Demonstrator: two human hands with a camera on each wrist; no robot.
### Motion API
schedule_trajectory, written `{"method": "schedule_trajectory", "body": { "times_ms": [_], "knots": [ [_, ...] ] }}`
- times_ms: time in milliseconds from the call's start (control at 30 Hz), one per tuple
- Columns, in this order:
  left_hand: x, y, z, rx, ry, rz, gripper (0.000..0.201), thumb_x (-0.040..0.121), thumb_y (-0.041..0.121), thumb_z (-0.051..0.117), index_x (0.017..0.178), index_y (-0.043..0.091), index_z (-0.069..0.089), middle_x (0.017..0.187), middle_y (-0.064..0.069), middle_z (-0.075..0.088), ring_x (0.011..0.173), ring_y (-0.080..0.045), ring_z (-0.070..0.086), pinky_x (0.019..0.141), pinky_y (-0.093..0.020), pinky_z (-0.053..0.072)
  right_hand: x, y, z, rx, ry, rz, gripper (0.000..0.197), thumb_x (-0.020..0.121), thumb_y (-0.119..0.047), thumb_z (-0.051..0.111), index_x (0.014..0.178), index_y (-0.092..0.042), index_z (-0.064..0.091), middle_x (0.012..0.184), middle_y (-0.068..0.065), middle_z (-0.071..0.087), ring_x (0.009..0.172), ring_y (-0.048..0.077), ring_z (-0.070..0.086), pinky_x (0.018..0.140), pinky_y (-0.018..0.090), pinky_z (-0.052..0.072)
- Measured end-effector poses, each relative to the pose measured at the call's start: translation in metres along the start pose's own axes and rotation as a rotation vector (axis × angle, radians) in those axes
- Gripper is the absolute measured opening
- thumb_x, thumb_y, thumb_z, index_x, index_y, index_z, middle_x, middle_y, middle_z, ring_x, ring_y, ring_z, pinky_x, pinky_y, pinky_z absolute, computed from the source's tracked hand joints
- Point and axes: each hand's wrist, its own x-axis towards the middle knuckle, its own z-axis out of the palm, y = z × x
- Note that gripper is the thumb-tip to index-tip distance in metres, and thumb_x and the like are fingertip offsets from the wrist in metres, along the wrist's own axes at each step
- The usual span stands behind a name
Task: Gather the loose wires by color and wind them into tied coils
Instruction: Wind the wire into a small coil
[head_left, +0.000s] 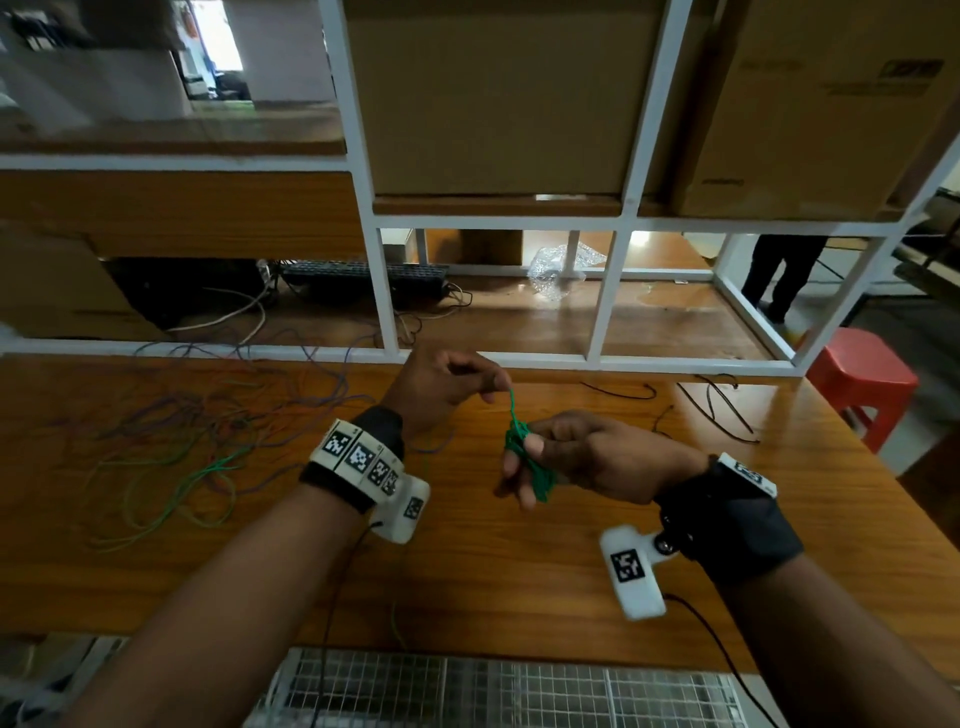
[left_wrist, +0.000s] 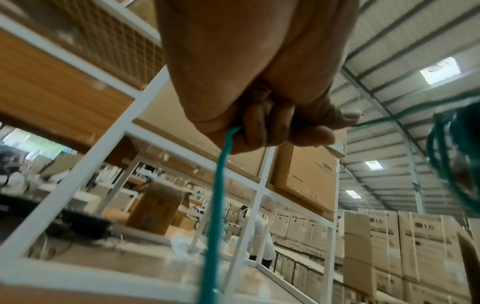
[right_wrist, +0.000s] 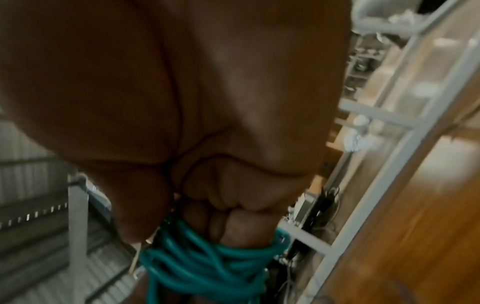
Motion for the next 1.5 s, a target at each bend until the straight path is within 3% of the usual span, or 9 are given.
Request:
{"method": "schedule_trajectory", "body": {
  "times_ms": [167, 433, 533, 633, 767, 900, 1133, 1267, 1500],
  "knots": [
    [-0.014, -0.017, 0.032, -0.352, 0.034, -0.163, 0.036, 0.079, 0.04, 0.08, 0.098, 0.009, 0.077, 0.069, -0.006, 0.066, 0.051, -0.015, 0.042, 0.049, -0.026, 0.033, 0.001, -0.013, 0.003, 0.686, 0.0, -0.227, 0.025, 0.105, -0.02, 0.045, 0.12, -0.001, 0.051, 0.097, 0.012, 0.071, 0.109, 0.024, 0.068, 0.103, 0.031, 0.051],
    [-0.049, -0.024, 0.063, -0.37, 0.037, -0.347, 0.021, 0.098, 0.024, 0.061, 0.101, 0.01, 0.077, 0.068, -0.008, 0.061, 0.046, -0.014, 0.037, 0.044, -0.023, 0.027, 0.022, -0.026, 0.002, 1.082, 0.579, -0.525, 0.029, 0.108, -0.02, 0.04, 0.123, 0.0, 0.054, 0.112, 0.019, 0.075, 0.125, 0.028, 0.066, 0.11, 0.034, 0.049],
    [-0.061, -0.021, 0.069, -0.267, -0.036, -0.372, 0.019, 0.098, 0.025, 0.062, 0.098, 0.013, 0.077, 0.064, -0.005, 0.063, 0.044, -0.013, 0.038, 0.044, -0.025, 0.027, 0.033, -0.018, -0.007, 0.708, 0.786, -0.503, 0.029, 0.112, -0.024, 0.037, 0.122, -0.006, 0.058, 0.123, 0.017, 0.073, 0.124, 0.024, 0.066, 0.107, 0.033, 0.052],
    [-0.071, -0.015, 0.065, -0.193, -0.043, -0.349, 0.018, 0.097, 0.021, 0.063, 0.105, 0.008, 0.073, 0.062, -0.005, 0.061, 0.043, -0.008, 0.043, 0.042, -0.02, 0.034, 0.035, -0.004, -0.016, -0.281, 1.031, -0.237, 0.025, 0.11, -0.032, 0.045, 0.104, -0.019, 0.066, 0.108, 0.002, 0.077, 0.103, 0.017, 0.072, 0.088, 0.037, 0.059],
    [-0.07, -0.009, 0.026, 0.052, -0.01, -0.21, 0.01, 0.095, 0.015, 0.066, 0.099, 0.011, 0.074, 0.069, -0.004, 0.068, 0.055, -0.004, 0.061, 0.057, -0.016, 0.048, 0.021, 0.015, -0.02, -0.85, 0.814, 0.114, 0.026, 0.109, -0.033, 0.047, 0.094, -0.022, 0.065, 0.098, -0.006, 0.073, 0.088, 0.012, 0.068, 0.075, 0.03, 0.055],
    [-0.049, -0.012, -0.01, 0.16, -0.026, -0.144, 0.015, 0.092, 0.028, 0.071, 0.081, 0.018, 0.075, 0.071, -0.006, 0.073, 0.071, -0.028, 0.071, 0.07, -0.041, 0.06, 0.015, 0.024, -0.003, -0.901, 0.467, 0.228, 0.043, 0.106, -0.052, 0.048, 0.093, -0.02, 0.074, 0.074, -0.006, 0.065, 0.067, 0.003, 0.062, 0.066, 0.026, 0.05],
    [-0.011, -0.001, -0.015, 0.076, 0.061, -0.075, 0.007, 0.088, 0.021, 0.075, 0.088, 0.015, 0.078, 0.071, -0.002, 0.074, 0.061, -0.005, 0.066, 0.062, -0.016, 0.049, 0.007, 0.016, 0.011, -0.26, 0.212, -0.026, 0.025, 0.106, -0.031, 0.055, 0.113, -0.013, 0.071, 0.109, 0.009, 0.077, 0.111, 0.029, 0.069, 0.104, 0.051, 0.051],
    [-0.011, -0.023, 0.01, -0.066, 0.076, -0.119, 0.018, 0.087, 0.03, 0.075, 0.087, 0.013, 0.079, 0.073, -0.004, 0.073, 0.065, -0.022, 0.064, 0.062, -0.033, 0.053, 0.004, 0.004, 0.013, 0.456, 0.164, -0.243, 0.032, 0.098, -0.029, 0.07, 0.115, -0.002, 0.069, 0.108, 0.019, 0.073, 0.112, 0.028, 0.068, 0.098, 0.032, 0.056],
    [-0.042, -0.041, 0.072, -0.368, 0.001, -0.13, 0.022, 0.099, 0.0, 0.05, 0.093, -0.007, 0.069, 0.078, -0.008, 0.069, 0.054, -0.017, 0.049, 0.061, -0.04, 0.045, 0.012, -0.032, 0.0, 0.757, 0.565, -0.541, 0.033, 0.113, -0.019, 0.033, 0.133, -0.003, 0.053, 0.132, 0.015, 0.069, 0.128, 0.021, 0.063, 0.112, 0.03, 0.048]
  ]
}}
